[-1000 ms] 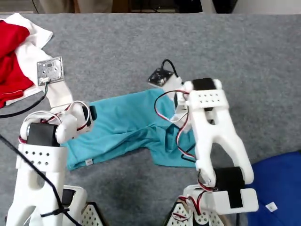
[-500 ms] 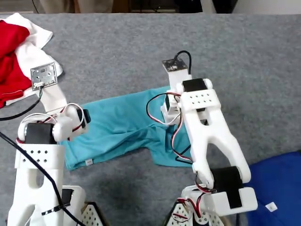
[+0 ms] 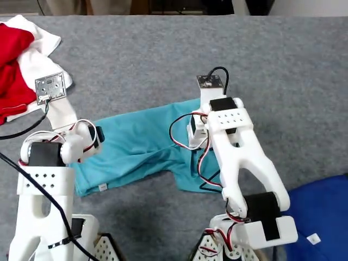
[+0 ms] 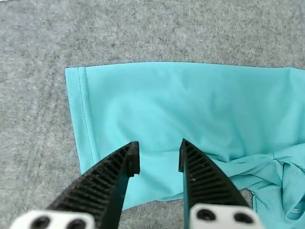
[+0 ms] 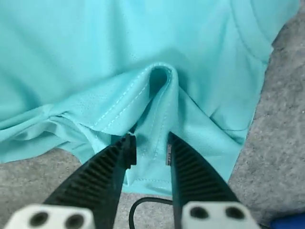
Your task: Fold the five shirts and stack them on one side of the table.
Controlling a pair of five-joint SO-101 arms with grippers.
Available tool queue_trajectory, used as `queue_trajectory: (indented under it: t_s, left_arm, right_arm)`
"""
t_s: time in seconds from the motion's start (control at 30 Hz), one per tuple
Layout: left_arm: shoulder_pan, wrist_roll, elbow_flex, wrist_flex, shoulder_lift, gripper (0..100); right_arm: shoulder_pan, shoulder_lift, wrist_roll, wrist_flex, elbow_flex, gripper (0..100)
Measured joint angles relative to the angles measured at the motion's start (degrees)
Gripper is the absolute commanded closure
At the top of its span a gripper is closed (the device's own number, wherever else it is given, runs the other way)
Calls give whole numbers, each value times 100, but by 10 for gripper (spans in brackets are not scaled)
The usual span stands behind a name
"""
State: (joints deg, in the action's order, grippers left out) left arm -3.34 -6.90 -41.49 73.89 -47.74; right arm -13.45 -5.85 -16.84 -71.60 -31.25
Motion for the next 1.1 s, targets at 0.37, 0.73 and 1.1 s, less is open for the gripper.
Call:
queue_trajectory:
  t_s: [0.37,0.73,1.1]
  left_arm:
    - [0,0,0,0,0,850]
    - [0,9,0,0,0,850]
    - [0,9,0,0,0,850]
  right_arm:
    - [0,0,0,105,-185,945]
    - [105,0,0,105,-185,991]
    - [1451,0,246,105,158,992]
